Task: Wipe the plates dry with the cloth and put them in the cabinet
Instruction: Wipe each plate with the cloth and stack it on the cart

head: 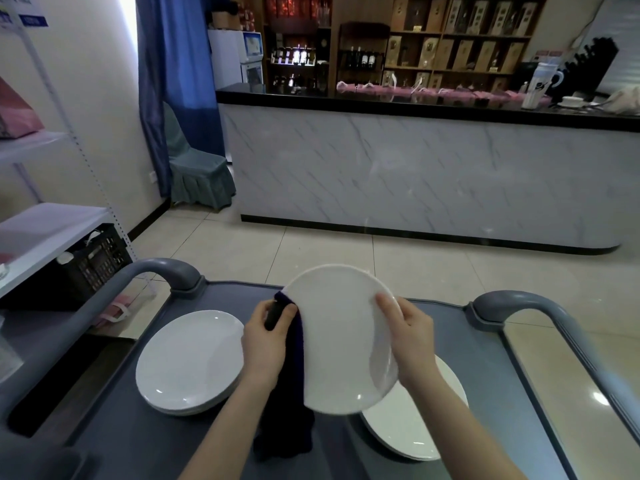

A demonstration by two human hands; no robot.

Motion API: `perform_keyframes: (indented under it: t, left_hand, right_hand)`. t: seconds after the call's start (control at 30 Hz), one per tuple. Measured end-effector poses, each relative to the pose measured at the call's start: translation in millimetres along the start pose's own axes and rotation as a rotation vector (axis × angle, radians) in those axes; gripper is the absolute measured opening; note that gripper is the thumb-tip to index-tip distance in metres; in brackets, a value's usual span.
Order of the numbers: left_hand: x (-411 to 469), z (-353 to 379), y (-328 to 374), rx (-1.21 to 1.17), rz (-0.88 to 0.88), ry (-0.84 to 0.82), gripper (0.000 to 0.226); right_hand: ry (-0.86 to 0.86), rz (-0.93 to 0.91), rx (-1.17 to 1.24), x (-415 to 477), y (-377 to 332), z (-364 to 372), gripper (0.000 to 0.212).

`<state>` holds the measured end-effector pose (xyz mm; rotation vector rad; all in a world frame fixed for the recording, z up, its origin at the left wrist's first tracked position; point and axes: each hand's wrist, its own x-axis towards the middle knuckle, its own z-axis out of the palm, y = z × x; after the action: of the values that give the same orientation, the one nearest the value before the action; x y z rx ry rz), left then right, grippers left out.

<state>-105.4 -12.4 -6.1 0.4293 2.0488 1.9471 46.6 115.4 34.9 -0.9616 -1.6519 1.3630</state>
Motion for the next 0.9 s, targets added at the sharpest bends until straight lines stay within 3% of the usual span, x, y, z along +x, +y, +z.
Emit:
perform_keyframes:
  t: [0.1,0.2,0.37,0.5,0.6,0.73,0.9]
  left_hand:
    - [-17,15,-11,-0.139,-0.154,0.159,0.010]
    - [-25,18,-19,-0.262,-0.254,0.197,0.020]
    - [-15,-3,-15,-0.211,-0.131,0.060,0.006]
    - [0,-17,1,-0.002,0.111,-0.226,0.019]
    - [4,-17,8,0.108,0.138,-0.398,0.017]
    - [2,-13,3,0.052,0.074,-0.297,0.015]
    - [-26,11,-18,-0.210,-0.116,-0.008,0.013]
  right_hand:
    - [0.230,0.127,0.184,-20,6,26,0.038]
    - [0.227,0.174,0.196,-28,11,36,0.023]
    - [-0.042,0.084,0.031,-6,13,5,0.006]
    - [-0.390,0.039,-0.140,23,-4,-18,0.008]
    - [-0.570,0.099,-0.215,24,-4,-18,0.017]
    - [-0.355,0.094,-0.098,17,5,-15,0.019]
    - [0.187,0.232,0.227,-2,14,10,0.030]
